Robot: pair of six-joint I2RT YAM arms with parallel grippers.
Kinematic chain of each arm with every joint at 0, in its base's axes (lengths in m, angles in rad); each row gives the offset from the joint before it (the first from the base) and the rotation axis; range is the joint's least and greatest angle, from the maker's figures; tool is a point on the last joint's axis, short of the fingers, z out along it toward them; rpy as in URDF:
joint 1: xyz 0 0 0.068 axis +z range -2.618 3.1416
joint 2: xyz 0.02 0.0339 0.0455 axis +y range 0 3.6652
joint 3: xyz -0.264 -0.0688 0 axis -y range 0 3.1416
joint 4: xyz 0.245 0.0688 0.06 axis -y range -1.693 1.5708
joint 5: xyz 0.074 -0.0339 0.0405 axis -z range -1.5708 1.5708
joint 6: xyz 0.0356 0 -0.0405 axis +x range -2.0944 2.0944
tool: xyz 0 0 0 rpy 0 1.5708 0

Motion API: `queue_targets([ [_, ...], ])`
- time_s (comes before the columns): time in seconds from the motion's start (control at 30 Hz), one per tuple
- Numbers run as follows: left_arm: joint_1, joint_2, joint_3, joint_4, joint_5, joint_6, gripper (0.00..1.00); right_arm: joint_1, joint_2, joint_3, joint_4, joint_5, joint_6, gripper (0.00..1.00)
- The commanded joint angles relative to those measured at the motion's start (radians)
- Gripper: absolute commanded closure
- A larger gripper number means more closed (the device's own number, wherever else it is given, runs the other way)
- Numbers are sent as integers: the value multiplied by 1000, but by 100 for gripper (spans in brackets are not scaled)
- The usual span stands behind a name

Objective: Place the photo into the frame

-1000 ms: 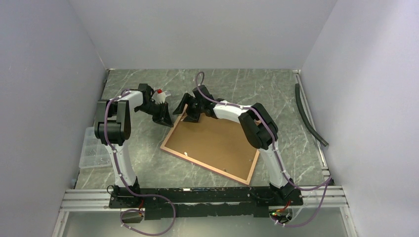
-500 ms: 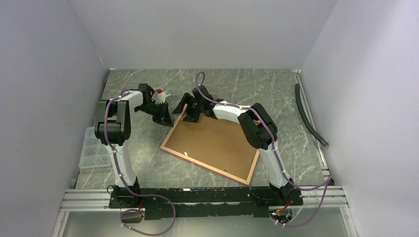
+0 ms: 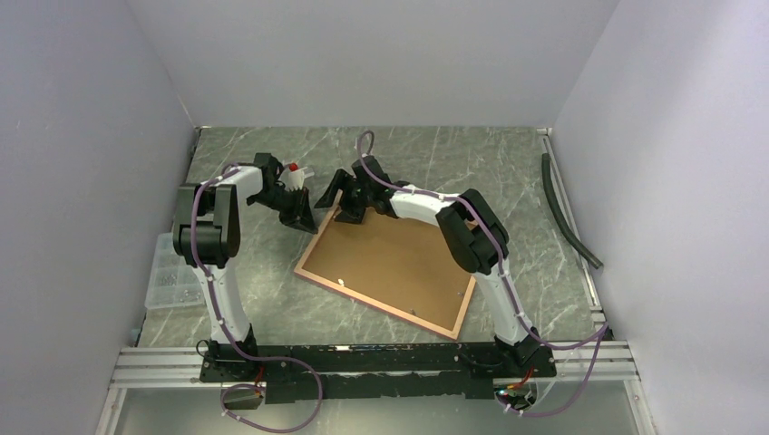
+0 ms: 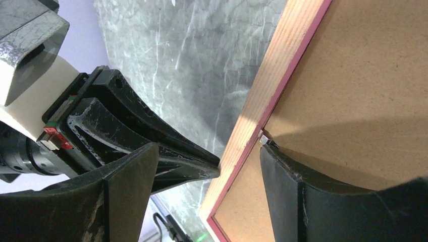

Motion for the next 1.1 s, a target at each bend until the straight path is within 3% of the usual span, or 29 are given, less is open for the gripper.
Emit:
queue_targets([
  [0.0,0,-72,40,-67,-35,48,84,13,-97,-49,31,33,-150,22],
  [0.13,35,-120,88,-130,-26,69,75,15,-296,-175,-85,54,-441,26],
  [0.33,78,-213,131,-196,-57,105,47,64,-586,-413,-337,158,-726,27],
  [0.43,84,-253,151,-250,-72,144,39,135,-694,-511,-418,237,-767,30],
  [0.5,85,-284,153,-305,-65,193,20,191,-731,-555,-457,270,-768,31],
  [0.6,84,-357,123,-350,-67,263,15,264,-781,-627,-460,323,-751,31],
  [0.63,84,-385,107,-353,-76,274,8,284,-792,-648,-458,340,-747,31],
  [0.83,85,-531,-20,-394,-83,353,5,409,-828,-748,-406,481,-708,32],
  [1.07,84,-652,-132,-413,-95,435,5,479,-768,-741,-385,573,-703,37],
])
